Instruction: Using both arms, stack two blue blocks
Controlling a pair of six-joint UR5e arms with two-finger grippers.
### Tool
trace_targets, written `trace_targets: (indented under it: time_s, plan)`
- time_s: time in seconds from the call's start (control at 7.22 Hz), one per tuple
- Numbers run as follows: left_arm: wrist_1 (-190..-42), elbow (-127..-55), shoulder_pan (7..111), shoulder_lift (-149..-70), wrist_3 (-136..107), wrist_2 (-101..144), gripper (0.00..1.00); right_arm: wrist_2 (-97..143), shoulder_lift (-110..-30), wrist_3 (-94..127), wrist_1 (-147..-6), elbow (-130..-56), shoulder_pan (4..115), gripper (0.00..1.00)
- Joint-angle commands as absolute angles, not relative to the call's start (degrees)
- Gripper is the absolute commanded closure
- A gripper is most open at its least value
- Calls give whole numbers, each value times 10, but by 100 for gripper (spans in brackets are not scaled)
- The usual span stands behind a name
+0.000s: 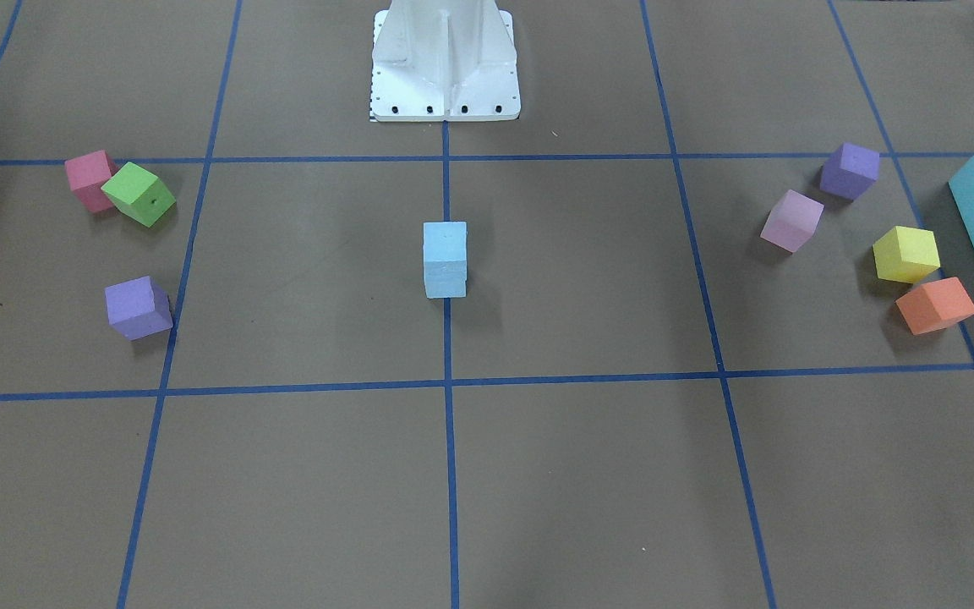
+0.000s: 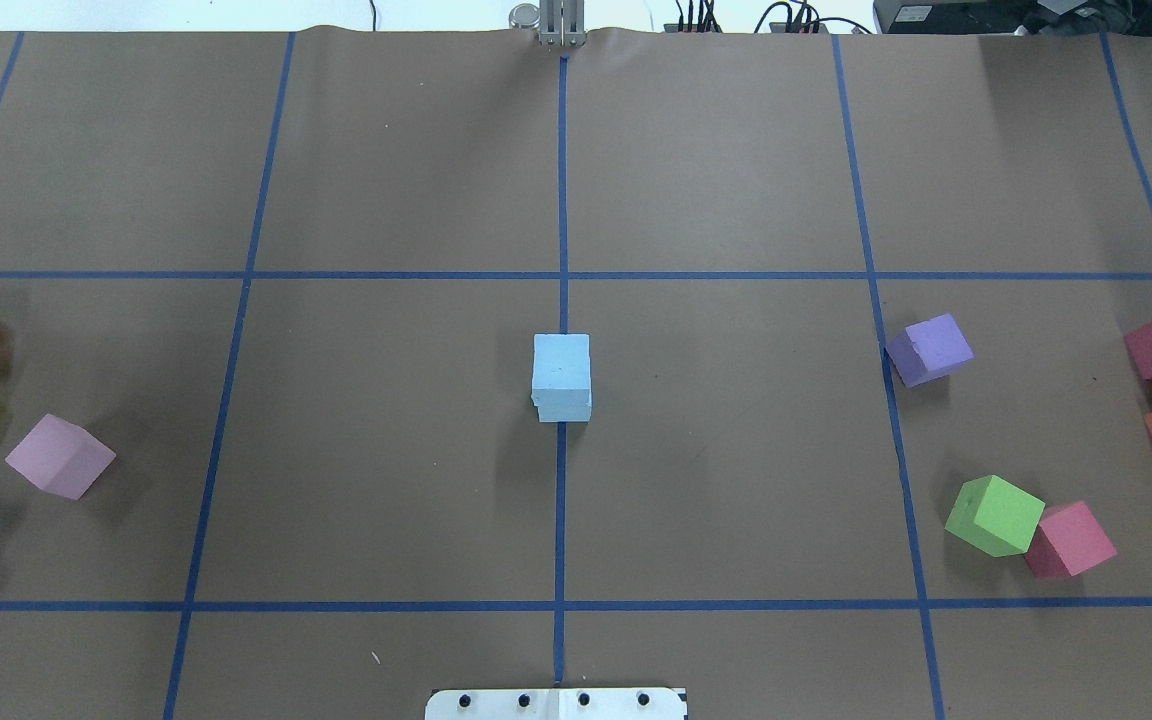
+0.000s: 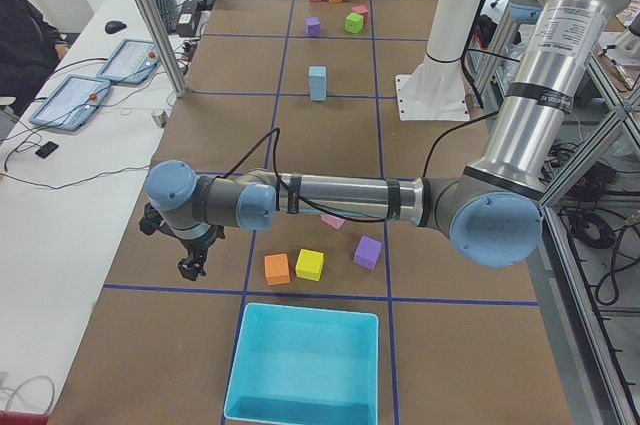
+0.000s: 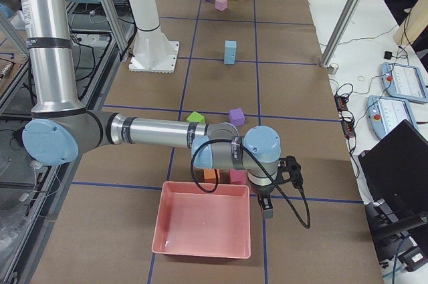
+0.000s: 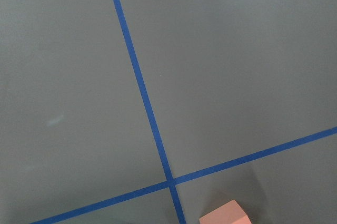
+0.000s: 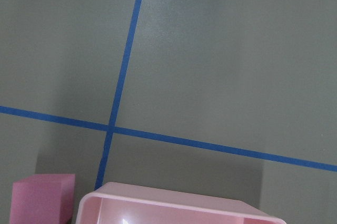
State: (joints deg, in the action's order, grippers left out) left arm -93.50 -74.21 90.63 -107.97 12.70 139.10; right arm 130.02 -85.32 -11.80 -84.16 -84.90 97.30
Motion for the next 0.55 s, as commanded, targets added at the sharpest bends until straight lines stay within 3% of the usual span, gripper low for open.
trace_targets:
  time_s: [0.0,0.42]
  plan:
    - [-937,-741,908,-1073,127,1393,2,1297,-853,-118,-843,-849,972,0]
    - [-937,-740,908,-1072,127,1392,2,1296,-852,-117,-843,-848,969,0]
